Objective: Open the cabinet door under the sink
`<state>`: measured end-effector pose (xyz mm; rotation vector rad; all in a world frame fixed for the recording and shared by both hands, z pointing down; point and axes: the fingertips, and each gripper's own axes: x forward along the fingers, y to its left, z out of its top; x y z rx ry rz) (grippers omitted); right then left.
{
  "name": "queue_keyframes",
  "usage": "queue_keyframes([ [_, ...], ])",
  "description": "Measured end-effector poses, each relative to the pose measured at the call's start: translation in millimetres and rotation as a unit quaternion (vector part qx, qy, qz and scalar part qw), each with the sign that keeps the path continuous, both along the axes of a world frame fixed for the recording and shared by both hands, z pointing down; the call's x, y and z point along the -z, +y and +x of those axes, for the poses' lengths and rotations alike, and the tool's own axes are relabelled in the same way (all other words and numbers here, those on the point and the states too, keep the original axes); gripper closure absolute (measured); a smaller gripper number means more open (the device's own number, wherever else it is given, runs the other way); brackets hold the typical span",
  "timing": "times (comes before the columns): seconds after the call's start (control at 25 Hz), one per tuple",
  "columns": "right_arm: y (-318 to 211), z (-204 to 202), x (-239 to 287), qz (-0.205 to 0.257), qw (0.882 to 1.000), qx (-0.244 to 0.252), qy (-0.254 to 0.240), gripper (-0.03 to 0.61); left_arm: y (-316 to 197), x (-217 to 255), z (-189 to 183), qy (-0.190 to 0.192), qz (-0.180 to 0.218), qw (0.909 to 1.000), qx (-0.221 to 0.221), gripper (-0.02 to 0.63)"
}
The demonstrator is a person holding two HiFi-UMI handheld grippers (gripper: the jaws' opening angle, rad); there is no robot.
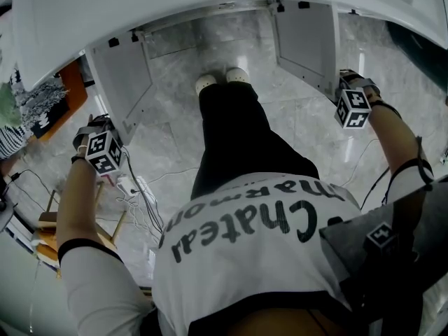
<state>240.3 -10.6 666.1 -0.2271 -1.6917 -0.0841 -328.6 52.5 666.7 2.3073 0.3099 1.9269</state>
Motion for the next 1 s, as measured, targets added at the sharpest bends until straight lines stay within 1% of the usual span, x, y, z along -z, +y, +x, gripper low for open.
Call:
queue_keyframes([
  [0.28, -3, 1, 0, 0.010, 1.000, 0.012, -0.001, 0.511, 1, 0, -2, -0.004, 0.004, 1.0000, 0.002, 0.560],
  [0.4, -4, 4, 0, 0.003, 1.000, 0.022, 0.004, 0.515, 1, 0, -3, -0.006, 0.004, 1.0000, 0.004, 0.560],
  [0.48, -4, 5, 0, -0.005, 1.000, 0.028, 0.010, 0.515, 2, 0, -3, -0.007, 0.000, 0.9999, 0.012, 0.560],
  [0.6, -3, 6, 1, -0.011, 1.000, 0.021, 0.019, 0.511, 4, 0, 1, -0.009, -0.007, 0.9996, 0.026, 0.560],
  [0.68, -3, 6, 2, -0.011, 0.999, 0.021, 0.029, 0.509, 4, 1, 2, -0.011, -0.005, 0.9994, 0.032, 0.559],
  [0.88, -5, 10, 2, -0.006, 0.998, 0.048, 0.050, 0.509, 4, 1, 3, -0.017, 0.003, 0.9990, 0.040, 0.555],
  [1.0, -5, 10, 3, -0.006, 0.998, 0.041, 0.056, 0.511, 5, 1, 2, -0.022, 0.008, 0.9986, 0.047, 0.538],
])
